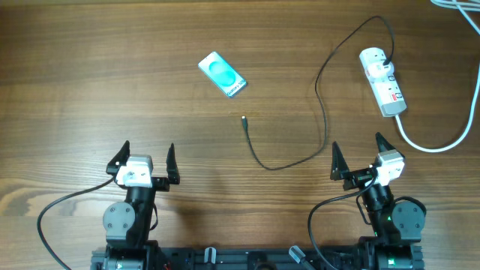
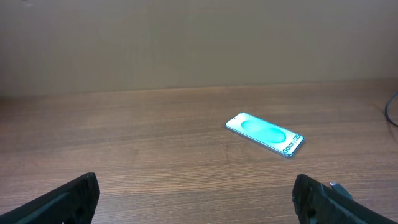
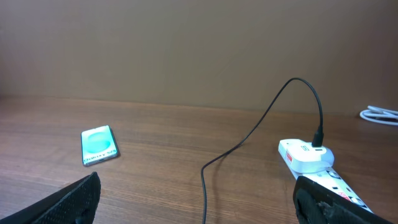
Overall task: Plug charger to phone and switch on socket
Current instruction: 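Reach the left gripper toward the Galaxy S25 phone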
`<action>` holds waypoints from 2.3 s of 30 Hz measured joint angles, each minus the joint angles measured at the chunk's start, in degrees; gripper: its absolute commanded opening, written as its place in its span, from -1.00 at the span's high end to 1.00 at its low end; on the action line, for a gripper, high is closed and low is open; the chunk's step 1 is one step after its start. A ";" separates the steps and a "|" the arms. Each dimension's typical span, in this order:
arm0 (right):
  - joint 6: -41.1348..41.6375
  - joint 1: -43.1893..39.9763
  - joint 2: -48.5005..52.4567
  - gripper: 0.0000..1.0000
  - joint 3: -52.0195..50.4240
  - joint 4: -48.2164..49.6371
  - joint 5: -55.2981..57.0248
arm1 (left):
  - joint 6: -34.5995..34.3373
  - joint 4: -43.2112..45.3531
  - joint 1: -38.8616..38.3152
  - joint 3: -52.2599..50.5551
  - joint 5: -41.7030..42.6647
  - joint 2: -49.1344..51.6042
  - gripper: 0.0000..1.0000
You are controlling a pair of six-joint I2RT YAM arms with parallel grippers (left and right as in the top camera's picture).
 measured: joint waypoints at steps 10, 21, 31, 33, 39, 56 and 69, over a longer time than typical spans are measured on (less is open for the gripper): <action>0.00 0.00 0.00 -0.99 0.02 0.00 0.00 | -0.02 0.00 0.00 0.00 0.02 0.59 -1.00; 0.00 0.00 0.00 -0.99 0.02 0.00 0.00 | 0.00 0.00 0.00 0.00 0.00 0.59 -1.00; 0.00 0.00 0.00 -1.00 0.02 0.00 0.00 | -0.02 0.00 0.00 0.00 0.00 0.59 -1.00; 0.00 0.00 0.00 -1.00 0.02 0.00 0.00 | 0.00 0.00 0.00 0.00 0.00 0.59 -1.00; 0.00 0.00 0.00 -0.99 0.02 -0.02 0.00 | -0.90 0.00 0.00 0.00 0.24 0.59 -1.00; 0.00 0.00 0.22 -0.99 0.02 -0.04 0.02 | -31.85 -4.83 -2.16 23.06 13.64 24.24 -0.98; 0.00 0.00 0.17 -0.99 0.02 -0.02 0.02 | -31.65 -31.28 -16.92 77.07 6.10 88.56 -1.00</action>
